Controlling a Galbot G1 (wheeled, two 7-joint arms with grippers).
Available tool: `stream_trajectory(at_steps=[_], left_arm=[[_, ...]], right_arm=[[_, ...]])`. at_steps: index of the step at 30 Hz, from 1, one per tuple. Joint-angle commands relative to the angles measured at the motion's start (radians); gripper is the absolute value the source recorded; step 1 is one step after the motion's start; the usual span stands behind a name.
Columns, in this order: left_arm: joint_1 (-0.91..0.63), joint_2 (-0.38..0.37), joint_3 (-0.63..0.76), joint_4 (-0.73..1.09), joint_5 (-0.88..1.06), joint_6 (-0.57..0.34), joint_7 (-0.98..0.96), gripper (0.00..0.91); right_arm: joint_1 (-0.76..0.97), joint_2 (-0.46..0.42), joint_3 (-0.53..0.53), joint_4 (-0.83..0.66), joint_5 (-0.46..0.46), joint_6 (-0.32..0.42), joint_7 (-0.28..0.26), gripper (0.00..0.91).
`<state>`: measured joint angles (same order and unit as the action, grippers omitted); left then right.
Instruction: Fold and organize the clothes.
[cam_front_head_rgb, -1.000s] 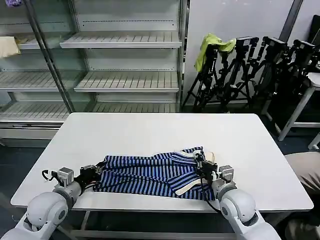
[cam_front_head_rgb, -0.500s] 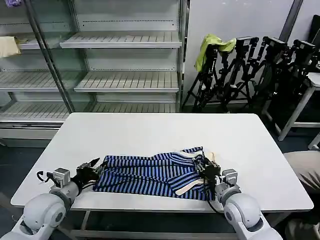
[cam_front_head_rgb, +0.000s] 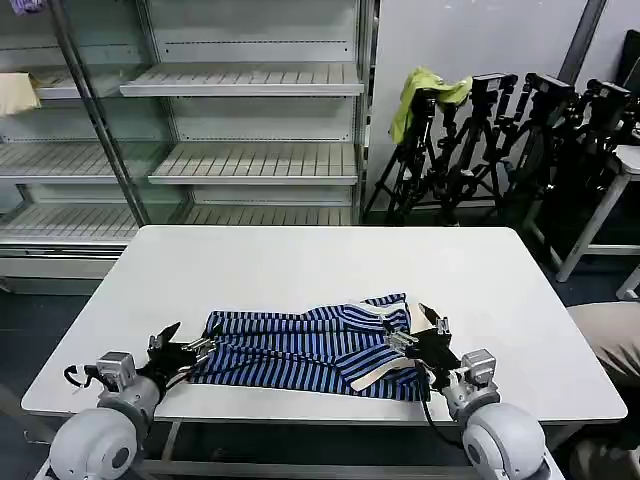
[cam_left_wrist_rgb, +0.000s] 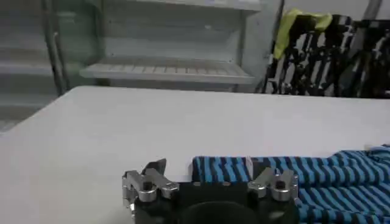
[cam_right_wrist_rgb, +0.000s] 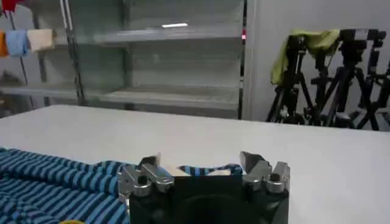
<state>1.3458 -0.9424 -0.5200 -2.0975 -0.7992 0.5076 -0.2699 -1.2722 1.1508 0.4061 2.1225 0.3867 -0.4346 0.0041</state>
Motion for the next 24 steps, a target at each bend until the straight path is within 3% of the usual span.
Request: stream_trajectory(at_steps=[1, 24], left_arm=[[0.005, -0.028, 0.023, 0.005, -0.064, -0.04, -0.106, 0.907], [-0.069, -0.07, 0.099, 0.106, -0.037, -0.053, -0.088, 0.907]], right_arm=[[-0.061, 0.002, 0.038, 0.053, -0.033, 0.017, -0.016, 0.907], [-0.029, -0.011, 0.04, 0.029, -0.051, 0.017, -0.013, 0.907]])
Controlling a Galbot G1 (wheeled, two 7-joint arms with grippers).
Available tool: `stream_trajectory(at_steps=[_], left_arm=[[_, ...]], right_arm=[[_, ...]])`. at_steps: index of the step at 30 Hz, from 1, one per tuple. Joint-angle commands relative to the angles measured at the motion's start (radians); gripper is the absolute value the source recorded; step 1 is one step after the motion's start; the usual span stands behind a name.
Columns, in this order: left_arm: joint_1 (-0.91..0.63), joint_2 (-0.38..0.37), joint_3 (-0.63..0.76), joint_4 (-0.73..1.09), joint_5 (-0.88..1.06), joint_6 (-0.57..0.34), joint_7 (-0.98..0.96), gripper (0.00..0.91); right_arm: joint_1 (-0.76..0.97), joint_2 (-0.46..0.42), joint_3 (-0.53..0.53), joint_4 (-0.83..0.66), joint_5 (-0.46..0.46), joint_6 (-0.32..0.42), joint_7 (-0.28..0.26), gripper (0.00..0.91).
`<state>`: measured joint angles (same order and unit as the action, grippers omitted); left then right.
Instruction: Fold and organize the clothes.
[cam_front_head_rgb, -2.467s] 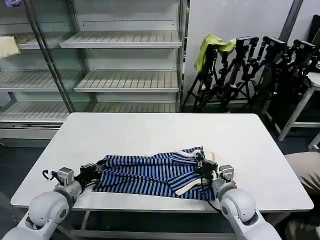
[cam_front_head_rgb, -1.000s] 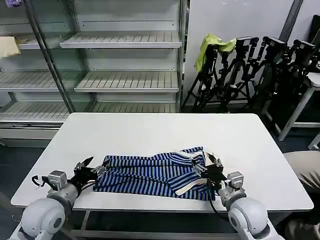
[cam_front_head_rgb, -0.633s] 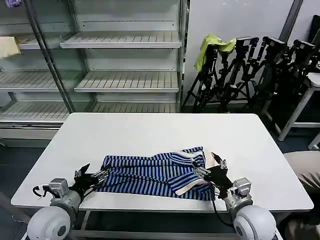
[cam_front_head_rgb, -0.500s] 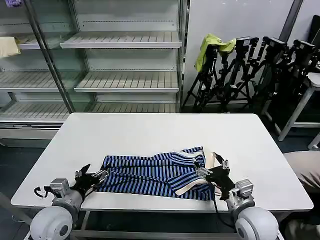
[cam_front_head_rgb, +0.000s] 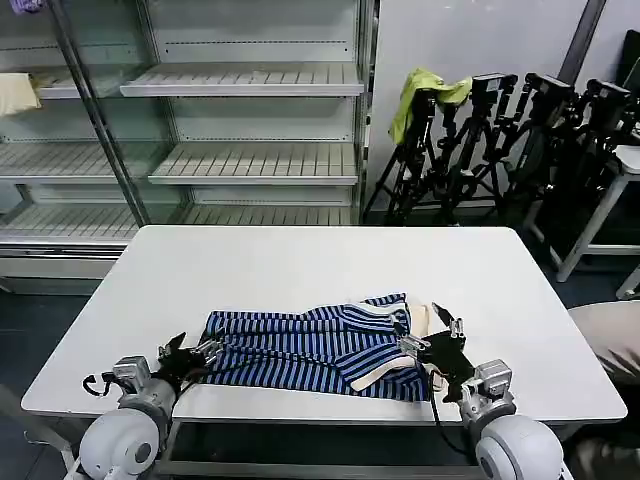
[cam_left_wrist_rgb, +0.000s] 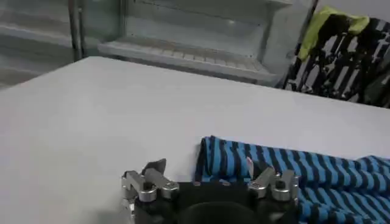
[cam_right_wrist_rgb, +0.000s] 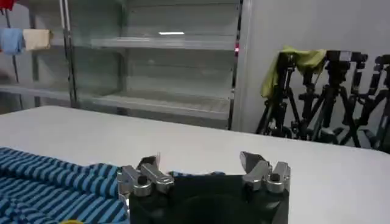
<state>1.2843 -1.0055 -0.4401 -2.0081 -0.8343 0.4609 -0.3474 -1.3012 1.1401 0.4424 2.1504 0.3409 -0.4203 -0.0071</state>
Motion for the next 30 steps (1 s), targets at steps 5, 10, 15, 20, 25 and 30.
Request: stream_trajectory(at_steps=[5, 10, 15, 20, 25, 30], left_arm=[[-0.025, -0.007, 0.026, 0.041, 0.01, -0.001, -0.007, 0.907], [-0.037, -0.001, 0.032, 0.061, 0.033, 0.004, 0.008, 0.907], [-0.041, -0.009, 0.039, 0.074, 0.038, 0.0, 0.011, 0.615], [-0.028, -0.019, 0.052, 0.05, 0.038, -0.003, 0.01, 0.04], [-0.025, -0.021, 0.059, 0.044, 0.038, -0.005, 0.014, 0.03], [-0.014, -0.018, 0.055, 0.034, 0.037, -0.005, 0.016, 0.03]], right_arm=[[0.008, 0.002, -0.001, -0.007, -0.005, 0.004, -0.003, 0.907], [0.0, 0.001, -0.002, -0.015, -0.005, 0.012, -0.004, 0.907], [-0.005, 0.001, -0.001, -0.015, -0.004, 0.014, -0.006, 0.907], [0.002, -0.004, -0.001, -0.019, -0.003, 0.014, -0.006, 0.907], [0.007, 0.002, -0.005, -0.023, 0.0, 0.012, -0.006, 0.907], [0.011, 0.002, -0.007, -0.022, 0.002, 0.01, -0.004, 0.907]])
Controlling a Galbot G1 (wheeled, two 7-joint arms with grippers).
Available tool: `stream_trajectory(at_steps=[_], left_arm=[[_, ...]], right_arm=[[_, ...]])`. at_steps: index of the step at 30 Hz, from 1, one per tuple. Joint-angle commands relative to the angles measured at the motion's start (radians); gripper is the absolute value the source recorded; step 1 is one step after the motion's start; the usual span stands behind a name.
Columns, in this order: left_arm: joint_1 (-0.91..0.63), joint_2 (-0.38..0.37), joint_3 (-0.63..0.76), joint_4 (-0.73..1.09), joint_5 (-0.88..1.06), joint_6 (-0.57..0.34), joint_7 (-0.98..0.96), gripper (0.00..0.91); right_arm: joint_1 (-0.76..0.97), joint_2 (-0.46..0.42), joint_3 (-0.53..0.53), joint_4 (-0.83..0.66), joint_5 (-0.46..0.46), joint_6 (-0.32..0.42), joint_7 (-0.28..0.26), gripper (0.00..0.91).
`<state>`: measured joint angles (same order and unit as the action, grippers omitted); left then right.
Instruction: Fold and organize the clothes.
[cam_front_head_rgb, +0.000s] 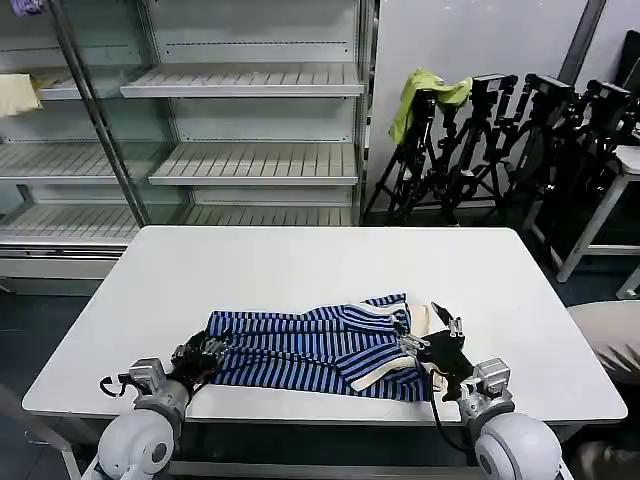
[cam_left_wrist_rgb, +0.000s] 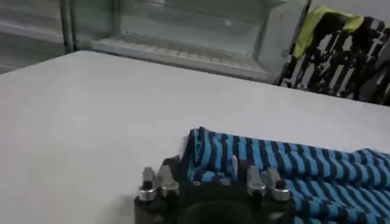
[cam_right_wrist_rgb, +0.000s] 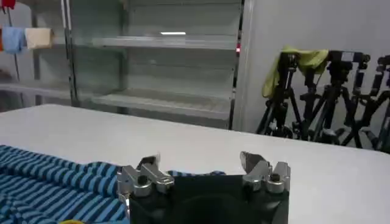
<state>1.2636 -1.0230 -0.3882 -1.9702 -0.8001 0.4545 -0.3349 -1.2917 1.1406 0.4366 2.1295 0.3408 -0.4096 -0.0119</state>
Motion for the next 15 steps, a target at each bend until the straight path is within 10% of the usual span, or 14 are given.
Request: stream_trajectory(at_steps=[1, 15], left_arm=[[0.011, 0.002, 0.002, -0.009, 0.003, 0.001, 0.004, 0.03], [-0.006, 0.013, -0.005, 0.005, 0.09, -0.025, 0.043, 0.03]], right_arm=[[0.004, 0.002, -0.002, -0.003, 0.002, -0.001, 0.001, 0.907], [0.019, 0.006, -0.012, 0.0, 0.006, -0.005, 0.008, 0.907]])
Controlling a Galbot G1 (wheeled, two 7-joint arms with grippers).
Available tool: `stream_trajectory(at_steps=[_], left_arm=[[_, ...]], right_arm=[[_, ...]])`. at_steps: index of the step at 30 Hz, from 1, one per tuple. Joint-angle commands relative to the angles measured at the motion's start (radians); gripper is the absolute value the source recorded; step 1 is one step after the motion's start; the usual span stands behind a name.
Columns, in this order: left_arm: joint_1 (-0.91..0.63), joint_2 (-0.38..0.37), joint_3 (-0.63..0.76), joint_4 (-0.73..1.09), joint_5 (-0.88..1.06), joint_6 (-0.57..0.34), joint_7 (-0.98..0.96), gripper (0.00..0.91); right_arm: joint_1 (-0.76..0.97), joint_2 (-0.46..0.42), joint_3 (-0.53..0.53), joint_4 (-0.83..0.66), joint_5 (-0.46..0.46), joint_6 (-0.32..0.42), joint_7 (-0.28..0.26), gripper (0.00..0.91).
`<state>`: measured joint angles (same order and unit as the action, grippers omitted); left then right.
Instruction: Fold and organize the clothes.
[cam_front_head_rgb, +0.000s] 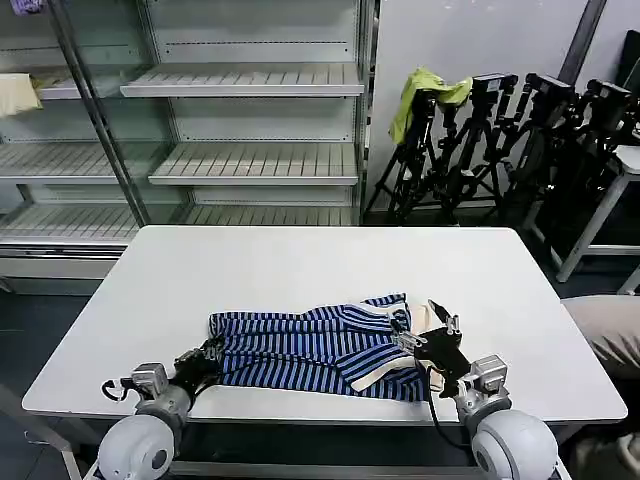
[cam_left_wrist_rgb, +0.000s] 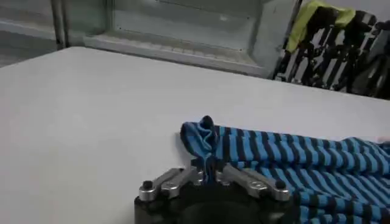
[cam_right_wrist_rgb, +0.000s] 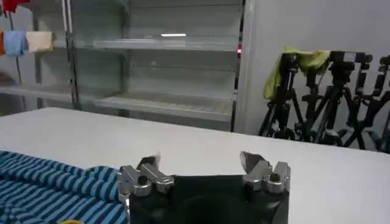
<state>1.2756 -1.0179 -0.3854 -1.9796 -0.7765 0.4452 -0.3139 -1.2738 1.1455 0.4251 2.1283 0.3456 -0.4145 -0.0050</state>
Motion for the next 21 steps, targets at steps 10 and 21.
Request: stream_trajectory(at_steps=[10, 21], left_arm=[[-0.031, 0.157, -0.143, 0.088, 0.13, -0.032, 0.093, 0.0], [-0.025, 0.255, -0.17, 0.194, 0.239, -0.086, 0.15, 0.0]], right_arm=[[0.022, 0.008, 0.0, 0.003, -0.001, -0.001, 0.001, 0.907], [0.085, -0.006, 0.015, -0.059, 0.013, 0.023, -0.033, 0.907]])
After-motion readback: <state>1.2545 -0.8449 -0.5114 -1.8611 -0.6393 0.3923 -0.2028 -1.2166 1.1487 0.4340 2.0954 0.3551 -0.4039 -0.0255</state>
